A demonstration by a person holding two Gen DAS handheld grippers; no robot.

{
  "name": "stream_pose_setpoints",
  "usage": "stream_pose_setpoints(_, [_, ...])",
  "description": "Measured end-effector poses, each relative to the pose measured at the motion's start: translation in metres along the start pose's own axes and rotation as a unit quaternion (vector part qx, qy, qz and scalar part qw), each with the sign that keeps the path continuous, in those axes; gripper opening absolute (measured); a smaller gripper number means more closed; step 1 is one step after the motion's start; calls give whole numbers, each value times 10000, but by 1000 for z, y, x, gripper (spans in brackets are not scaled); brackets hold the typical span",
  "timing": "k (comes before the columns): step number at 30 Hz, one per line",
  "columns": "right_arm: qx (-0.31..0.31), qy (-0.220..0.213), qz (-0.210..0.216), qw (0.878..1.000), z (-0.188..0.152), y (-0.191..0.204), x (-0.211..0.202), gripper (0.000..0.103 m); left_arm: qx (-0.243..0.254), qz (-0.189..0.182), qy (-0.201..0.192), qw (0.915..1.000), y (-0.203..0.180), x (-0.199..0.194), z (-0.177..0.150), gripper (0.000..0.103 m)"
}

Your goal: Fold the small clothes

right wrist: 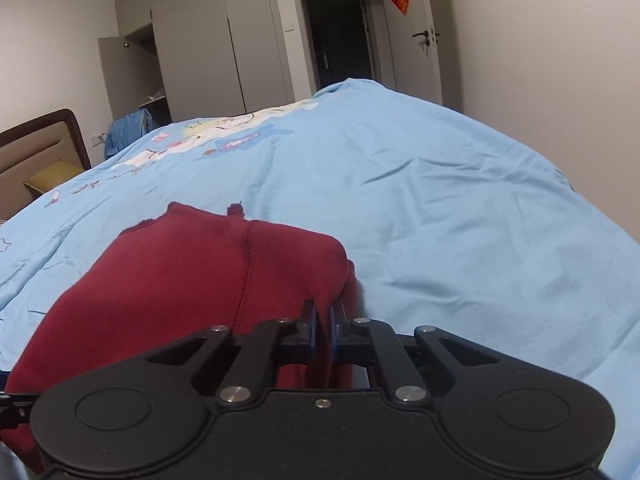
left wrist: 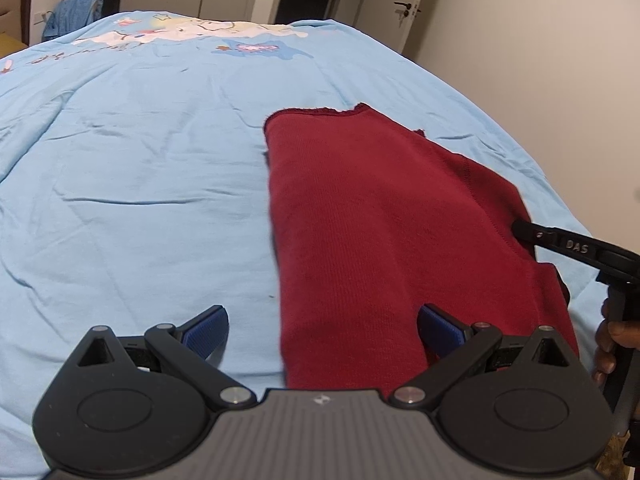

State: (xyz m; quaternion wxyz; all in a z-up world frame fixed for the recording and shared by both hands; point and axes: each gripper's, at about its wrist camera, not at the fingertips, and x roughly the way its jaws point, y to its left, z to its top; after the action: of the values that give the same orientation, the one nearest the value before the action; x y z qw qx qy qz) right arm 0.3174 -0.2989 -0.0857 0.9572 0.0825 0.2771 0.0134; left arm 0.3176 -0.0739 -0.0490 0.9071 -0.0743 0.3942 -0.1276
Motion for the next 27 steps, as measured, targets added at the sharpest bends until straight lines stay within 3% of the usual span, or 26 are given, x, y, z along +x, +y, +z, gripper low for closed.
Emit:
stream_pose_setpoints(18, [-32, 148, -111, 9998, -5, 4, 7, 11, 37, 100, -91, 9999, 6, -9, 15, 103])
stream_pose_setpoints(24, [47, 135, -37, 9999, -3, -2, 4, 27, -84, 177, -237, 9995, 17, -10, 28, 103])
stream_pose_setpoints(27, [174, 122, 8, 9998, -3, -6, 2, 42, -219, 177, -348, 9990, 27, -12, 35, 103])
